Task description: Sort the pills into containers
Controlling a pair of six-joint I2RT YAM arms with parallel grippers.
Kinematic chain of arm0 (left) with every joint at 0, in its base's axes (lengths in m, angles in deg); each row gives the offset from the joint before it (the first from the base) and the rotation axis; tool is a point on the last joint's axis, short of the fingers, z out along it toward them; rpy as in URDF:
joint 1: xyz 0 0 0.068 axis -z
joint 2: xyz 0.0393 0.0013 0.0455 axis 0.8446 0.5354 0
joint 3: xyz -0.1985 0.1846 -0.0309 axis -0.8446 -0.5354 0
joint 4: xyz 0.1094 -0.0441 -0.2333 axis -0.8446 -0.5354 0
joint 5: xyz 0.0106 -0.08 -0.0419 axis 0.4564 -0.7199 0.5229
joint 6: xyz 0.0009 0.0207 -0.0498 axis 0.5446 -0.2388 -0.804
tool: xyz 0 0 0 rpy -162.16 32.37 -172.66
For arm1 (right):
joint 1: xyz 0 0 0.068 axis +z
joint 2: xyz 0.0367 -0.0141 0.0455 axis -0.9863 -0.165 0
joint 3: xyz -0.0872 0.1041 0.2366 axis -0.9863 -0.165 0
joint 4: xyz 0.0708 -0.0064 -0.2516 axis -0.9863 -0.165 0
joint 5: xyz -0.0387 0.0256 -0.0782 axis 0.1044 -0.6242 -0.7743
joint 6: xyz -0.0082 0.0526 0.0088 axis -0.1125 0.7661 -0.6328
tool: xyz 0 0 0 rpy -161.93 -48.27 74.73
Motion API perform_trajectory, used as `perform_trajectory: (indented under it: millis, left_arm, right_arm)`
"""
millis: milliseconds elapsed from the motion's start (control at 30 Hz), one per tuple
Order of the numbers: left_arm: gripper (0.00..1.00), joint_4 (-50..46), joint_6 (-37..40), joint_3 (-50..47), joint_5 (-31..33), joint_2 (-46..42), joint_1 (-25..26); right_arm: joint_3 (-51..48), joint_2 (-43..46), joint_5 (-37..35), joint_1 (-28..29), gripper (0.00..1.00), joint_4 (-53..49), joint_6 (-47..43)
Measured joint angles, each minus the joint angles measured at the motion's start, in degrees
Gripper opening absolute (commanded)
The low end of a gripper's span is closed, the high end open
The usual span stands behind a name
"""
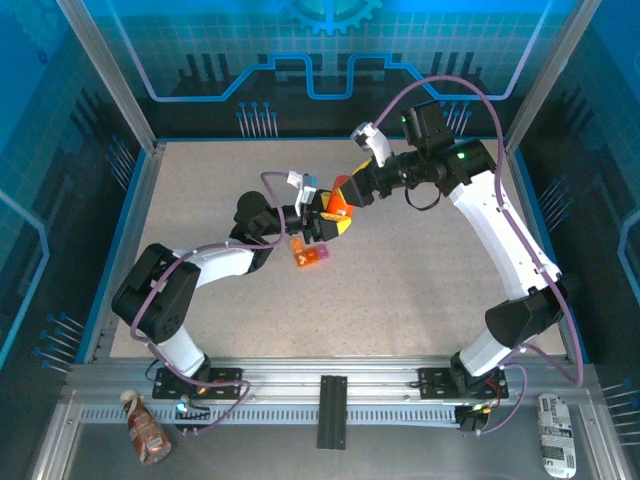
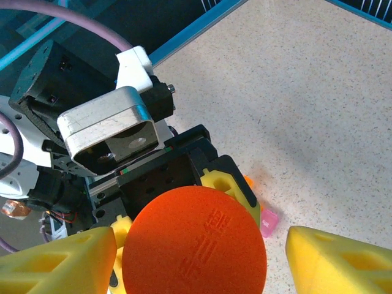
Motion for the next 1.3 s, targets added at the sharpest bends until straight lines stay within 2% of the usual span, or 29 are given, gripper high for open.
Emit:
perform_trajectory:
  millis: [233, 433, 567, 700, 867, 1000, 1133, 1233, 1300]
  left_arm:
    - [0.00, -0.1, -0.3, 0.1, -0.2, 0.1, 0.0]
    - [0.00, -0.7, 0.2, 0.1, 0.0, 0.1, -0.1]
    - [0.00, -5.3, 4.2, 0.1, 2.6, -0.5, -0.1]
    - [0.00, -13.6, 11.0, -0.3, 8.6, -2.7, 0.6]
    - [0.00, -18.8, 17.6, -2.1, 18.6, -4.0, 2.6]
    - [0.00, -22.5, 21.3, -2.9, 27.0, -4.0, 4.3]
    - [0.00, -24.7, 23.8, -2.9, 33.2, -4.0, 5.2]
    - [0.00, -25.0, 24.7, -2.9, 35.8, -4.0, 5.6]
    - [0.00, -25.0, 25.2, -2.9, 37.1, -4.0, 5.8]
  right_arm:
    - [0.0, -0.1, 0.4, 0.0, 0.44, 0.0, 0.3]
    - [-0.2, -0.1, -0.1, 0.2, 0.37, 0.4, 1.3]
    - [-4.0, 1.1, -3.7, 0.9, 0.34, 4.5, 5.4]
    - [-10.1, 3.5, -9.7, 2.4, 0.34, 11.6, 12.7]
    - [-18.2, 5.9, -18.4, 5.1, 0.34, 20.7, 23.2]
    - [-20.4, 4.7, -25.4, 7.5, 0.34, 23.7, 28.8]
    - [-20.4, 3.3, -29.6, 8.7, 0.36, 24.9, 32.2]
    - [-20.3, 2.9, -31.0, 9.0, 0.42, 25.4, 33.6]
    - [-19.7, 2.5, -31.2, 9.0, 0.54, 25.2, 34.0]
